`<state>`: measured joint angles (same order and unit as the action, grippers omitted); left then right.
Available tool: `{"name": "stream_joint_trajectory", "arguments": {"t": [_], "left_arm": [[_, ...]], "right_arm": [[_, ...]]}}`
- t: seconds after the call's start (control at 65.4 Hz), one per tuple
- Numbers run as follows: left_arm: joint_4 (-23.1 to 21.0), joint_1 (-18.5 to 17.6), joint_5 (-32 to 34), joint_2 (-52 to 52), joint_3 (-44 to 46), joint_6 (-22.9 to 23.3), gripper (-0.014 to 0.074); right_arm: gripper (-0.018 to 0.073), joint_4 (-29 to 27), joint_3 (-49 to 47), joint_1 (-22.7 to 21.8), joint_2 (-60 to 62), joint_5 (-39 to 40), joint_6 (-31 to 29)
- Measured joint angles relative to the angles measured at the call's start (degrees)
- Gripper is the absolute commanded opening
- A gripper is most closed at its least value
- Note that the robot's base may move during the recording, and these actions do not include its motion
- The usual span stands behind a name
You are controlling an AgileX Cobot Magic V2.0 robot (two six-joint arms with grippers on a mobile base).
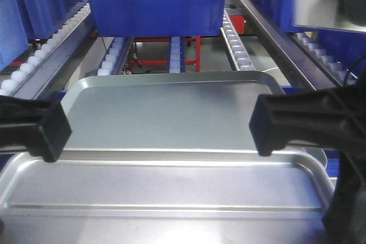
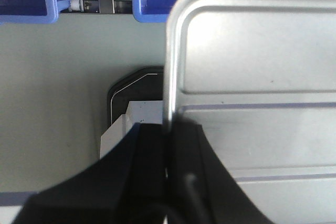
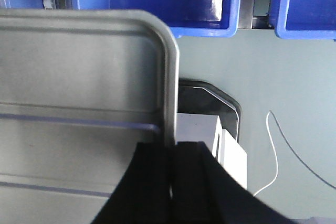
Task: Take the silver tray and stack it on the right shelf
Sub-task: 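Carry the held tray over the larger silver tray on the shelf, then lower the held tray into the larger silver tray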
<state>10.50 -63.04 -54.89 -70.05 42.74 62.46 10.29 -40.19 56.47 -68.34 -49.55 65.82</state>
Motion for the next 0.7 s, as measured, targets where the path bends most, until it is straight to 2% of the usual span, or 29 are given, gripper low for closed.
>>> {"name": "stream_joint_trajectory", "arguments": {"t": [0.275, 0.367, 0.505, 0.704], "left_arm": [[-0.1, 0.0, 0.3, 0.0, 0.0, -0.1, -0.0100], [-0.2, 0.6, 0.8, 0.0, 0.4, -1.9, -0.0100], [-0.5, 4.9, 2.0, 0.0, 2.4, -7.6, -0.0100], [-1.7, 14.2, 5.5, -0.1, 4.0, -16.1, -0.0100]], "right_arm": [[0.0049, -0.3, 0.0, 0.0, 0.0, -0.6, 0.0], [0.0049, -0.1, -0.1, 0.0, 0.0, -1.1, 0.0], [0.0049, 0.4, -1.8, -1.8, -0.1, -1.7, -0.9], [0.0049, 0.5, -6.8, -8.5, -3.6, 0.6, -7.3]]}}
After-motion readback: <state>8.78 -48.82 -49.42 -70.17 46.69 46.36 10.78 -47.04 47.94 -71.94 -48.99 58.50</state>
